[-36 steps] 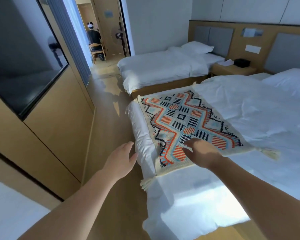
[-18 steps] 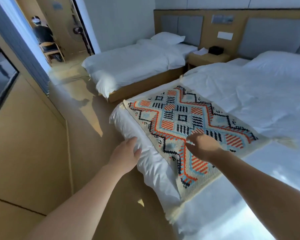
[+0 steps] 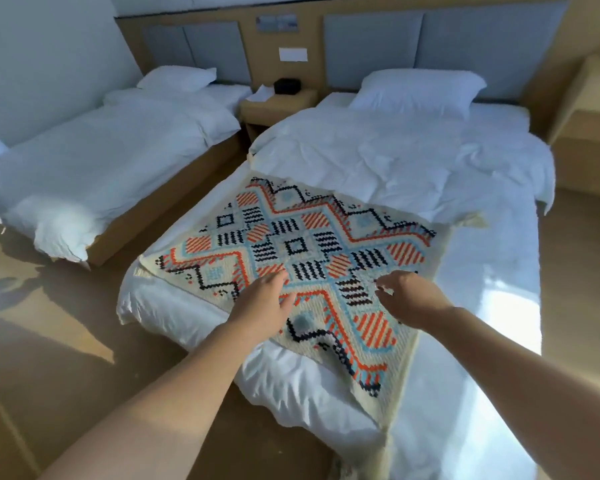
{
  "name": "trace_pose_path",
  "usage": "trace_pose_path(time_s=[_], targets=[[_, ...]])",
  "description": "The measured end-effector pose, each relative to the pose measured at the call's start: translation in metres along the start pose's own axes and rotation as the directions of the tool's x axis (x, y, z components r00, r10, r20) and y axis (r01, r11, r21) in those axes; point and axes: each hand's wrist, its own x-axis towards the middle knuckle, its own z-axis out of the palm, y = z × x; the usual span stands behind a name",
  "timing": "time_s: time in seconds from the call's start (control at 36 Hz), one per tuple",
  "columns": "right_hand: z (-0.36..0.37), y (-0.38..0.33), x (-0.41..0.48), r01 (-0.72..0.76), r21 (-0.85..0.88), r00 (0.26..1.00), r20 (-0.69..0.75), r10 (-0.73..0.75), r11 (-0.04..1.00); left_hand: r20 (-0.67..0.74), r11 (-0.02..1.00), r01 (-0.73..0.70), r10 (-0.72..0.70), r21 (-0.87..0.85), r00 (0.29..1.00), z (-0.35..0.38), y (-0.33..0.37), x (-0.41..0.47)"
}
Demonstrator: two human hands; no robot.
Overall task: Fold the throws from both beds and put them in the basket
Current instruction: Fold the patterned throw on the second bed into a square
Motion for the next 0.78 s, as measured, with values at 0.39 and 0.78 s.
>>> trace_pose_path(time_s=[0.39, 0.78], targets=[[0.018, 0.029, 0.120, -0.135, 0.101, 0.990, 0.055, 0.130, 0.986, 0.114, 0.991, -0.064, 0.051, 0.117, 0.992, -0.019, -0.015, 0.132], [0.050, 0.113, 0.176, -0.465, 0.001, 0.872, 0.172, 0.458, 0.885, 0.316, 0.952, -0.274, 0.221, 0.135, 0.923, 0.057, -0.003, 0.312]])
